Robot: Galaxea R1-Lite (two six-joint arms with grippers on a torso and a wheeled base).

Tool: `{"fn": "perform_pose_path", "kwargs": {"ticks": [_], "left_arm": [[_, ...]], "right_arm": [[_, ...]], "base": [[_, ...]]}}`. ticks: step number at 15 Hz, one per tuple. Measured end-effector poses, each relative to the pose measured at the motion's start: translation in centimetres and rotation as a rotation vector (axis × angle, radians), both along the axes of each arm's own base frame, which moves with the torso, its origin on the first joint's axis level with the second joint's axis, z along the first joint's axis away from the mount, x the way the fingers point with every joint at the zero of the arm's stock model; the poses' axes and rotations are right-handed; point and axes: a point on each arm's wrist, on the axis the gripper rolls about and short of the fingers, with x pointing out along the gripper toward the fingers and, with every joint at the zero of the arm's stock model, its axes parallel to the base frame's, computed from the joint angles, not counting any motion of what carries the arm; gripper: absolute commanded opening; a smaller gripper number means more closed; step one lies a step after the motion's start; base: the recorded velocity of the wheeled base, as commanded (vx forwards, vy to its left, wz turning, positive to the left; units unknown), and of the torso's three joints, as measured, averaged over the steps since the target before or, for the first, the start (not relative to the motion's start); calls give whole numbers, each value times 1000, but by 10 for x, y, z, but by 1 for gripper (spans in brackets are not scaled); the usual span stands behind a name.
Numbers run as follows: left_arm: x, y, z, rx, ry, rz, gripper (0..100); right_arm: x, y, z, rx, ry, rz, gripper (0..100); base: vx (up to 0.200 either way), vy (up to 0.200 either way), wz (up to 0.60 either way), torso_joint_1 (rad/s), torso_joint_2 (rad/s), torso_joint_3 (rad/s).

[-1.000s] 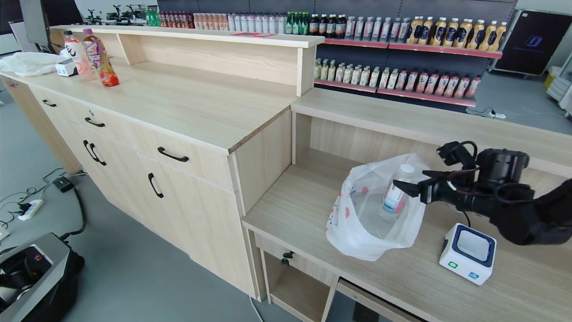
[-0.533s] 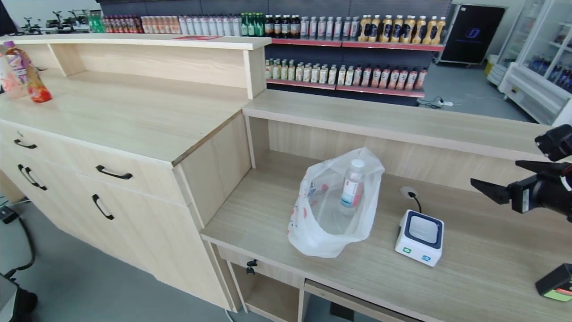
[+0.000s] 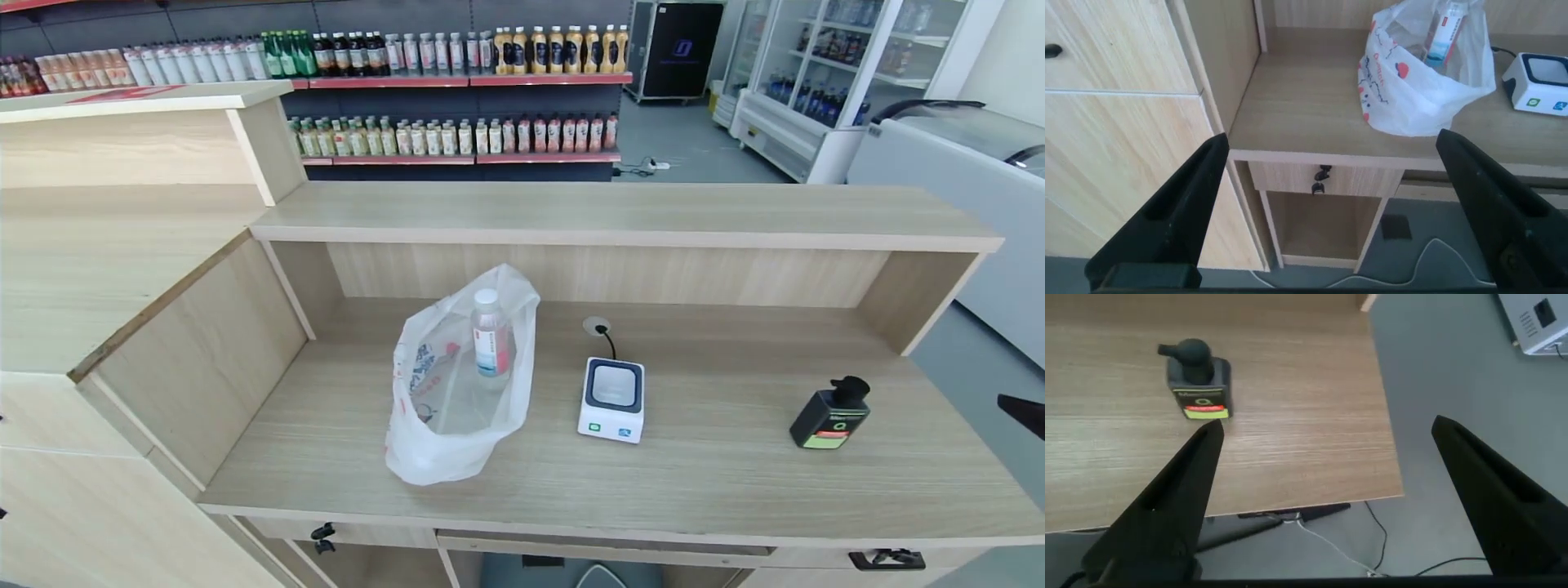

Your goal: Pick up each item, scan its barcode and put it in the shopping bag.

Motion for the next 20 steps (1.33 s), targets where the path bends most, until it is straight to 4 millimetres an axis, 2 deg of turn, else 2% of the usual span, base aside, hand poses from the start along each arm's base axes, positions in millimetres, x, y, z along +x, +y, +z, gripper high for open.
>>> {"fn": "perform_pose_path", "kwargs": {"ticks": [3,6,10,14,16,20], "left_arm": [[0,0,0,0,0,0,100],[0,0,0,0,0,1,100],[0,0,0,0,0,1,100],[0,0,0,0,0,1,100],[0,0,0,0,0,1,100],[0,0,0,0,0,1,100]], "right_arm": [[7,-27,-26,12,22,18,100],[4,-60,-55,-39,75,132,100],[21,-87,-72,4,71,178,100],[54,-92,-87,58,42,340,100],[70,-86,-95,42,43,433,100],[86,-72,-111,15,68,552,100]], "base": [[0,0,0,0,0,0],[0,0,0,0,0,0],[0,0,0,0,0,0],[0,0,0,0,0,0],[0,0,0,0,0,0],[0,0,0,0,0,0]]}}
